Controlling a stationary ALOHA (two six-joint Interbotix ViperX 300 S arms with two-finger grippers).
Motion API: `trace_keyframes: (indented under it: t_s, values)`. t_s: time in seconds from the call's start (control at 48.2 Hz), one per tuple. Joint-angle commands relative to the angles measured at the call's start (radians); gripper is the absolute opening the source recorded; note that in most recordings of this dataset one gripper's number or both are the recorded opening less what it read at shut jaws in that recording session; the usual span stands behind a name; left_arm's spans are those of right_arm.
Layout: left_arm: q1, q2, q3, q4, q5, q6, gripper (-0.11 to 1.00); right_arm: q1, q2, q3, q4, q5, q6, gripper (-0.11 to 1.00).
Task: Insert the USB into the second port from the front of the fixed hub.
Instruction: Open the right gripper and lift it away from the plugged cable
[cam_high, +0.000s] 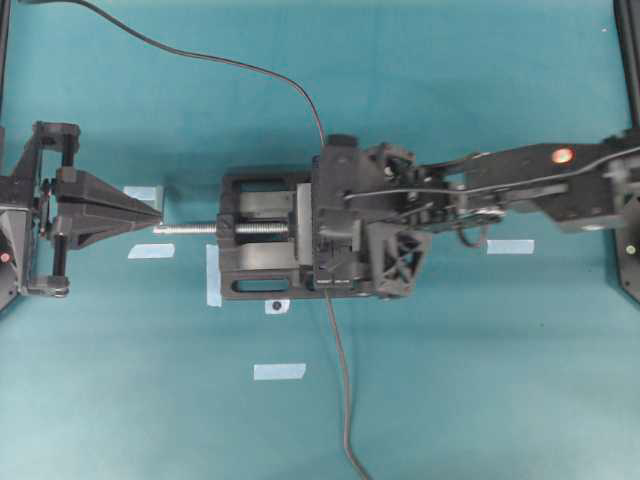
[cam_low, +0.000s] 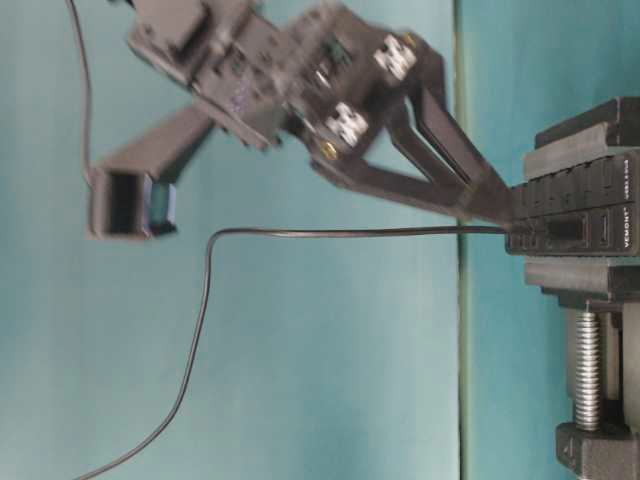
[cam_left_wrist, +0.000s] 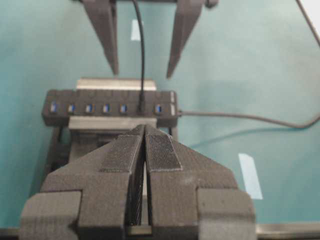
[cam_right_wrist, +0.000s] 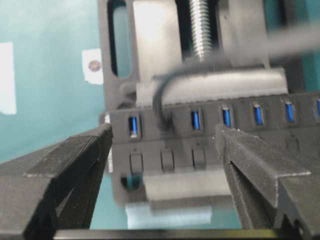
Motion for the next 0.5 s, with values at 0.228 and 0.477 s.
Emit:
trace_keyframes:
  t_s: [0.228, 0.477]
  values:
    - [-0.002, -0.014, -0.003, 0.002, -0.005, 0.000, 0.00, 0.000, -0.146, 0.078, -0.002, -0.023, 0.005, 0.87]
    - [-0.002, -0.015, -0.003, 0.002, -0.005, 0.000, 0.00, 0.000, -0.224, 0.152, -0.002, -0.077, 0.003, 0.87]
